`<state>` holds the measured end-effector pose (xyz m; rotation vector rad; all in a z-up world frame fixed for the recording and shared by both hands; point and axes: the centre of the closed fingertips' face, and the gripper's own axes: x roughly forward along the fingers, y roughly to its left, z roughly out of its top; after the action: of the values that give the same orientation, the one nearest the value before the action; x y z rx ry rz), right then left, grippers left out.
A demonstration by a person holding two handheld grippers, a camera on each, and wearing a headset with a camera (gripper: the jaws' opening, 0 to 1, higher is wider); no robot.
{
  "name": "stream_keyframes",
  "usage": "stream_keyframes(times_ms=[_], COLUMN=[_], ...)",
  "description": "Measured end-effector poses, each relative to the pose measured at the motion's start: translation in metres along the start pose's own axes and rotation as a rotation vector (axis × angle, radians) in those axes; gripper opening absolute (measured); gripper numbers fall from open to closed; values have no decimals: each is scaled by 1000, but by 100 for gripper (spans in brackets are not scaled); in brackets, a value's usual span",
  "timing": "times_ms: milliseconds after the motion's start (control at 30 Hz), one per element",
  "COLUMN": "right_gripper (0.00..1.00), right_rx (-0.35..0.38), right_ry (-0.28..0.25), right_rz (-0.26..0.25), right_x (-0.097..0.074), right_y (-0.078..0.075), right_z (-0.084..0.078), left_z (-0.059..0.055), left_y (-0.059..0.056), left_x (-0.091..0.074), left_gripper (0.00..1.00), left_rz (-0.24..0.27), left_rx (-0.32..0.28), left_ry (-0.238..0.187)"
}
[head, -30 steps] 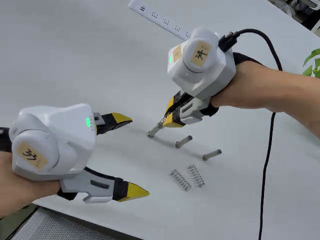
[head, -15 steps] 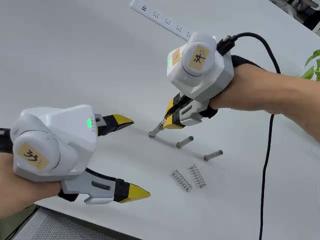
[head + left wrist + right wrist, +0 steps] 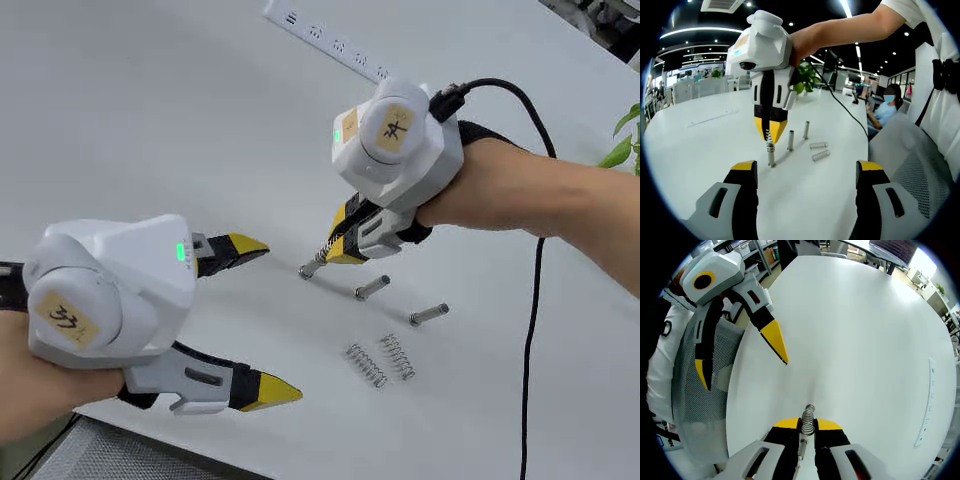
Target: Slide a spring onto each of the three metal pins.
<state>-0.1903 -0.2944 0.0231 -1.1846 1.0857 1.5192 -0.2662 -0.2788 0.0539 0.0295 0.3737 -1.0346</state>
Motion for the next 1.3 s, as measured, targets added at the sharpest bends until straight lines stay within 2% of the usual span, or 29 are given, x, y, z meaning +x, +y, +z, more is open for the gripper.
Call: stream_keyframes(times_ms=[400, 1300], right_gripper=[7, 8], right_rx=[-12, -27], right_ry=[6, 7], right_rz=[5, 1], right_x=[4, 22], right_y=[7, 5], right_z=[3, 1], left_z=[0, -3], left_y=[-1, 1], left_x=[0, 0], left_gripper=[78, 77], left_rz=[0, 2], left_rx=[-14, -33], left_ry=[-9, -14])
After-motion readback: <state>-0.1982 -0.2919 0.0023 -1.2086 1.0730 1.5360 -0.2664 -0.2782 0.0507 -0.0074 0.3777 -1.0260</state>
